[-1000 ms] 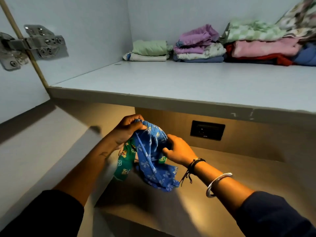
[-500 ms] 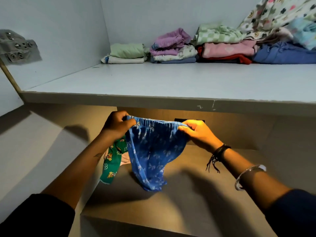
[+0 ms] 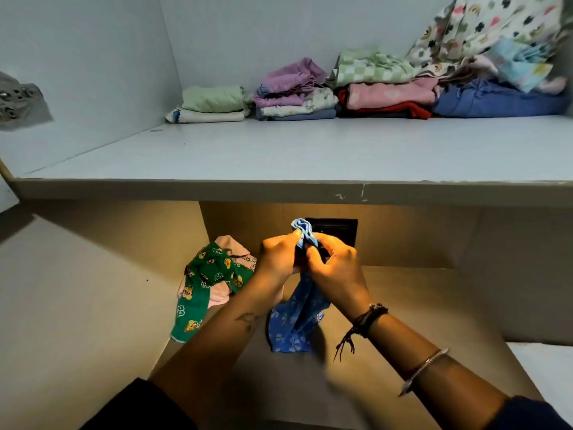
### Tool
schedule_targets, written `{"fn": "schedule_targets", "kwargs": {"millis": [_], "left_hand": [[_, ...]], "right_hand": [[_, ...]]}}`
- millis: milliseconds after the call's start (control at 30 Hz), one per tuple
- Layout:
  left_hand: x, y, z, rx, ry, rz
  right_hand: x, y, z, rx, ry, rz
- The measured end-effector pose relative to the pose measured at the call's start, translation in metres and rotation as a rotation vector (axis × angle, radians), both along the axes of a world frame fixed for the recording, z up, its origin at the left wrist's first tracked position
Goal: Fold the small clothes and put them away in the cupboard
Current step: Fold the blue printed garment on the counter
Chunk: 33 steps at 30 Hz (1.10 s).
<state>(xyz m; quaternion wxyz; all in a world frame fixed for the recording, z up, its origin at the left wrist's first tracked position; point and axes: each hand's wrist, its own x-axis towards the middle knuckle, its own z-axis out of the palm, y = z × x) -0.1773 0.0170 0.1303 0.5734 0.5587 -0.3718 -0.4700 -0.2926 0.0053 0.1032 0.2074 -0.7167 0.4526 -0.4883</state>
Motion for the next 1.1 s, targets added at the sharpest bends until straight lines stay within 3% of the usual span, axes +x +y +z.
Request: {"fn": "schedule_targets", "kwargs": {"millis": [100,167,233,333,400,500,600,700,867,1000,1100], "left_hand": [[0.007,0.005,0.005,-0.035,0.025,-0.119],[0.012,0.006,0.011,-0.043,-0.055,-0.202],[0.018,0.006,0.018,-0.084,-0.349,-0.254],[0.035,0.007,0.013,-0.37,-1.068,-0.14],[0.04,0.006,0.013,-0.422,-1.264,-0.237],[0.043,-0.003,0.016,-0.311,-1.066,-0.462],[0.044,-0.003,0.013,-0.249,-0.961,-0.396],[0.044,0.002,0.008,-0.265,-0.91,-0.361],[0.049,0.008,0.018,-0.25,-0.618,-0.385],[0.067,0.015,0.029,-0.236,-0.416,-0.405],[0.081,0.019,0.034,-0.24,-0.15,-0.366]], "right_hand": [[-0.01,0.002,-0.003,0.01,0.054,0.107],[-0.015,-0.002,-0.004,-0.01,0.078,0.115],[-0.019,-0.008,-0.003,0.013,-0.018,0.106],[-0.028,-0.016,0.001,0.154,-0.143,0.222],[-0.033,-0.018,0.006,0.227,-0.121,0.381],[-0.032,-0.015,0.007,0.288,-0.126,0.495],[-0.03,-0.01,0.003,0.318,-0.245,0.414],[-0.033,-0.006,-0.011,0.444,-0.306,0.478],[-0.027,0.002,-0.046,0.54,-0.109,0.499],[-0.034,0.003,-0.067,0.643,-0.086,0.464],[-0.042,0.003,-0.072,0.679,-0.058,0.47]]}}
